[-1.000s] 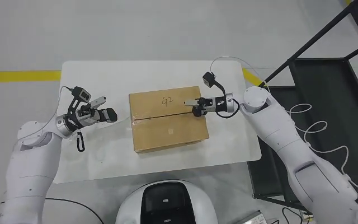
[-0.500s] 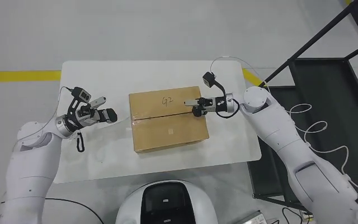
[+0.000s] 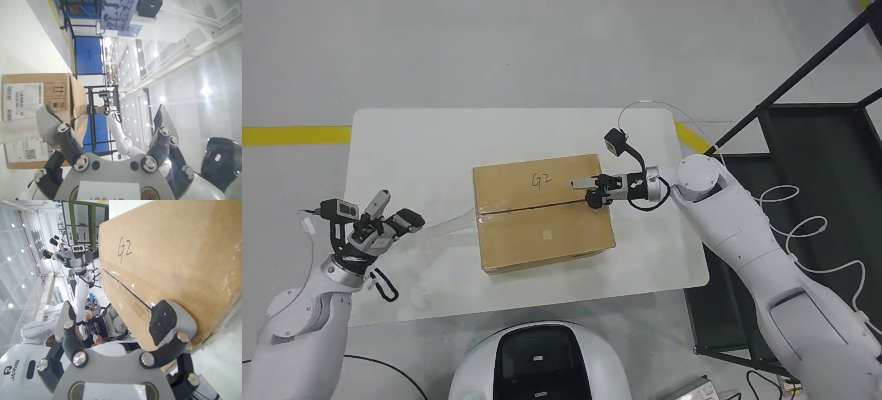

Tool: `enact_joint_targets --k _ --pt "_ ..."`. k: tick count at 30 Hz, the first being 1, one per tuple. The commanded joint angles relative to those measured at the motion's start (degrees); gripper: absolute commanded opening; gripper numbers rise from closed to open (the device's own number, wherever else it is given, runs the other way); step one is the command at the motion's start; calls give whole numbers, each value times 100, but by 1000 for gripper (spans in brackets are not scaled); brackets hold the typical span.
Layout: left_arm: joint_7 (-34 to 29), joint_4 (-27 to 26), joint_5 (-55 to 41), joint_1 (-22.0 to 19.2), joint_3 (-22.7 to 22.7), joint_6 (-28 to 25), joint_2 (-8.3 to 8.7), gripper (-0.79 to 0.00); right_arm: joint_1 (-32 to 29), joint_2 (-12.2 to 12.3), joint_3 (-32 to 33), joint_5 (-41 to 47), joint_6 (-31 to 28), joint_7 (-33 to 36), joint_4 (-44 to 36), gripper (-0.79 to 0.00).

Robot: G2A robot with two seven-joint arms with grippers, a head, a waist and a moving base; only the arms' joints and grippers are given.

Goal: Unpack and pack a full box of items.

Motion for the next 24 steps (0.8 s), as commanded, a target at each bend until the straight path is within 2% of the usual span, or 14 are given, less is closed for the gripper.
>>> enact_joint_targets --k 1,5,19,24 --pt "611 -177 449 239 -27 -131 -15 0 0 0 0 0 0 0 0 0" --pt "1564 -327 1367 395 86 -561 -67 0 0 0 0 0 0 0 0 0" --pt "1564 -327 1367 395 86 -561 -67 0 0 0 0 0 0 0 0 0" --pt "1601 -465 900 476 229 -20 -104 0 0 0 0 0 0 0 0 0"
